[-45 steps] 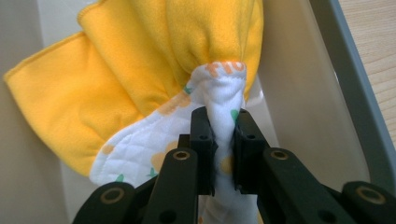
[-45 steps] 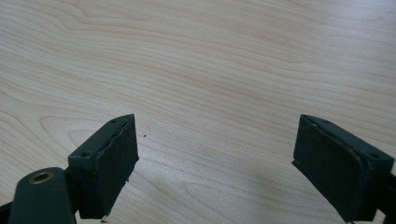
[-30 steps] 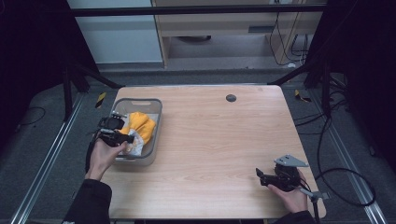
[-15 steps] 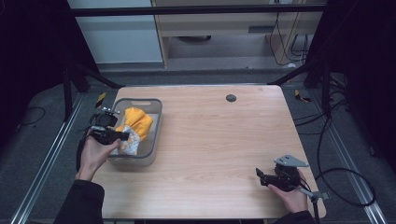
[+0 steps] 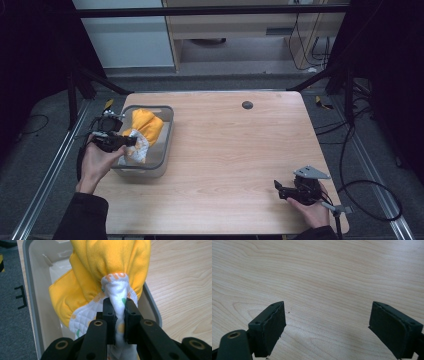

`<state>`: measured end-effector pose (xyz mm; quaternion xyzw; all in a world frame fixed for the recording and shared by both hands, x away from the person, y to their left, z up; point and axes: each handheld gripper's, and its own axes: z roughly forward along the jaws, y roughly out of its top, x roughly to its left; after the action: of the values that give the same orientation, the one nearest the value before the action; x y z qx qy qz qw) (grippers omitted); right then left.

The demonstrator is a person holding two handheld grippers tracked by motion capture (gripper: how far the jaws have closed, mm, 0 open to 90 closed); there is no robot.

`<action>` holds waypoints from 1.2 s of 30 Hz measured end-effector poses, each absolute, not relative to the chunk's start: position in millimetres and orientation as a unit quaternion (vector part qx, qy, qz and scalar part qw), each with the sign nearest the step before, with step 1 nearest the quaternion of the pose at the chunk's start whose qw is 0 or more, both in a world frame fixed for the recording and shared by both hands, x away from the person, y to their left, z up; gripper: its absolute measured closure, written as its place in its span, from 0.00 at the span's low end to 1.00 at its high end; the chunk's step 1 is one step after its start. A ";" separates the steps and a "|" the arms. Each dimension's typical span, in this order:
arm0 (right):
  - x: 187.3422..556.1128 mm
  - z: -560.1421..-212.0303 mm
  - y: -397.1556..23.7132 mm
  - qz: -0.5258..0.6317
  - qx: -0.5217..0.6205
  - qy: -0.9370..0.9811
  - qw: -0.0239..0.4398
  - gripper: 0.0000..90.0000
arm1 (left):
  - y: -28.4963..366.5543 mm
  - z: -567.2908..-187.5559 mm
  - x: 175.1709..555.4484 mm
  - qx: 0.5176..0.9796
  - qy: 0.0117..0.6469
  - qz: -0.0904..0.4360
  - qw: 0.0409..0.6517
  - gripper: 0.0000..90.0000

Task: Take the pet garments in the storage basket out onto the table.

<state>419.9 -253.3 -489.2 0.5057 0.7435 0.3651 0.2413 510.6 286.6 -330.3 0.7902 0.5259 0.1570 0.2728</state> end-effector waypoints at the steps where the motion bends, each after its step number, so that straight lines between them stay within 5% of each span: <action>1: 419.8 -489.2 -253.2 0.365 0.506 0.743 0.241 0.15 | 285.4 -327.9 509.6 0.790 0.524 0.158 0.275 0.91; 36: 418.8 -488.1 -253.2 0.368 0.507 0.742 0.241 0.15 | 254.1 -294.4 487.1 0.826 0.454 0.144 0.300 0.91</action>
<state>418.8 -253.2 -488.1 0.5069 0.7416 0.3677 0.2407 487.1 254.1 -294.4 0.8263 0.4543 0.1440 0.3002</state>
